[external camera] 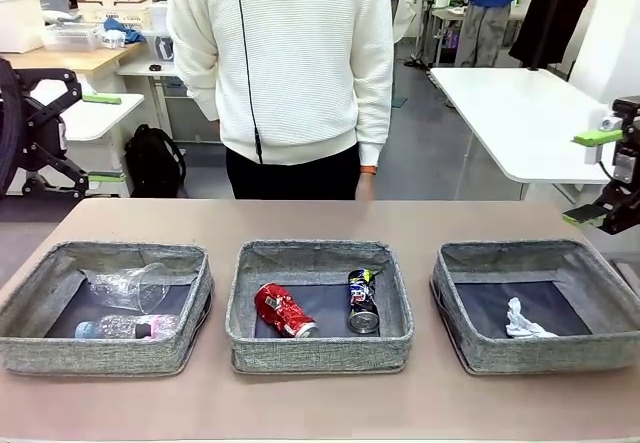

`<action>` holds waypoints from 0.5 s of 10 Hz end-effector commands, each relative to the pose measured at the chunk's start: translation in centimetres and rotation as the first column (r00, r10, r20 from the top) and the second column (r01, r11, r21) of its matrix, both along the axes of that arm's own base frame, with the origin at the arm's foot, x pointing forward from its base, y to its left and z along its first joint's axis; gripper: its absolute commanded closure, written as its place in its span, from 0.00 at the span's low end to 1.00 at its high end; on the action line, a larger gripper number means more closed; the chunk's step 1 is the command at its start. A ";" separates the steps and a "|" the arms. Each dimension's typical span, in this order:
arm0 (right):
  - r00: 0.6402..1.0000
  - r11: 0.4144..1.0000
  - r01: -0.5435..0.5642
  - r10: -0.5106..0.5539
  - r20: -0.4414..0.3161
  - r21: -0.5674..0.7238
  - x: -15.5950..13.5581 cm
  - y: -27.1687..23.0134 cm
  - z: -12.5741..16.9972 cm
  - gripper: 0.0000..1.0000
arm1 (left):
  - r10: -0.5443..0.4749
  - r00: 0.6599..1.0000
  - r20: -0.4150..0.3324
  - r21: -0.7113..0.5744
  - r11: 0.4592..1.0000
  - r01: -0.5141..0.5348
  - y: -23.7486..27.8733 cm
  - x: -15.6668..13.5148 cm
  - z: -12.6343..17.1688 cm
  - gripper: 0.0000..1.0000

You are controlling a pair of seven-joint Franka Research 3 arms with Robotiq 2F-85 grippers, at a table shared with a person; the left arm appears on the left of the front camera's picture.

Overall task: Sort the waste into the appropriate baskets.
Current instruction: Place the picked waste into the Fabric basket indicated by the person.

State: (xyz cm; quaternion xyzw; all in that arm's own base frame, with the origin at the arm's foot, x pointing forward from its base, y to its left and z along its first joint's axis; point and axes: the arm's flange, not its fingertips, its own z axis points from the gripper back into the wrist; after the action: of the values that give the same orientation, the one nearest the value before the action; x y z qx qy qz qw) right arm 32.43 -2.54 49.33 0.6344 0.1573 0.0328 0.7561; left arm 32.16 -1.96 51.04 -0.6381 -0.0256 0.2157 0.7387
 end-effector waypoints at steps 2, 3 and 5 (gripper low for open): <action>1.000 1.000 0.011 -0.010 -0.025 0.010 0.0 0.1 0.7 0.00 | 0.006 1.000 0.000 -0.010 1.000 -0.006 0.0 0.0 0.2 0.00; 1.000 1.000 0.011 -0.010 -0.025 0.010 0.0 0.1 0.7 0.00 | 0.006 1.000 0.000 -0.010 1.000 -0.006 0.0 0.0 0.2 0.00; 1.000 1.000 0.011 -0.010 -0.025 0.010 0.0 0.1 0.7 0.00 | 0.006 1.000 0.000 -0.010 1.000 -0.006 0.0 0.0 0.2 0.00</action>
State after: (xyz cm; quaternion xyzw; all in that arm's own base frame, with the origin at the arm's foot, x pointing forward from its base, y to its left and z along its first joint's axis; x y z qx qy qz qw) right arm 32.39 -2.58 49.33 0.6344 0.1579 0.0322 0.7560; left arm 32.16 -1.96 51.04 -0.6381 -0.0256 0.2157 0.7387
